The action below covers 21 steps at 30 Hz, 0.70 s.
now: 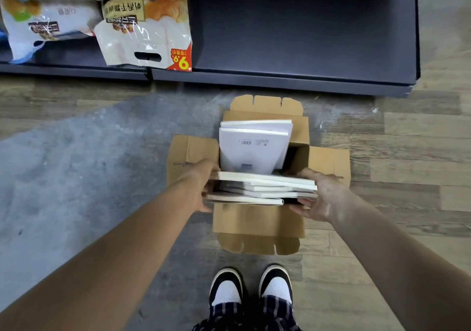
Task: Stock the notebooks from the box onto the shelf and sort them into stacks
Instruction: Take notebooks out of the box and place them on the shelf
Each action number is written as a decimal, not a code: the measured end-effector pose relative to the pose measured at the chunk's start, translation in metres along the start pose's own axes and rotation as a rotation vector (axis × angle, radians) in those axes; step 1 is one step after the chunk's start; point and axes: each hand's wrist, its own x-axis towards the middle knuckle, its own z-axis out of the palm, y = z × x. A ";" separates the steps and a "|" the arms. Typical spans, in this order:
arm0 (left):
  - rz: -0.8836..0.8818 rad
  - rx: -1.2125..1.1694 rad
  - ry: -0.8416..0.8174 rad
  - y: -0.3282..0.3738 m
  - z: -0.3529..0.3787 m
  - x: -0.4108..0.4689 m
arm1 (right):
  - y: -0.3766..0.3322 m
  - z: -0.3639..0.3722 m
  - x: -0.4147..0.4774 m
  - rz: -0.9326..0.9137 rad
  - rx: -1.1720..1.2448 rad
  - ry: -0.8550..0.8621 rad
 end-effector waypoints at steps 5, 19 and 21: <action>-0.127 -0.109 -0.163 0.000 -0.009 0.012 | 0.005 0.001 0.003 0.009 -0.193 0.046; -0.283 0.171 -0.314 0.011 -0.009 0.028 | 0.007 -0.011 0.023 0.032 -0.430 -0.082; -0.292 0.163 -0.330 0.013 -0.009 0.029 | 0.006 -0.014 0.025 0.057 -0.345 -0.121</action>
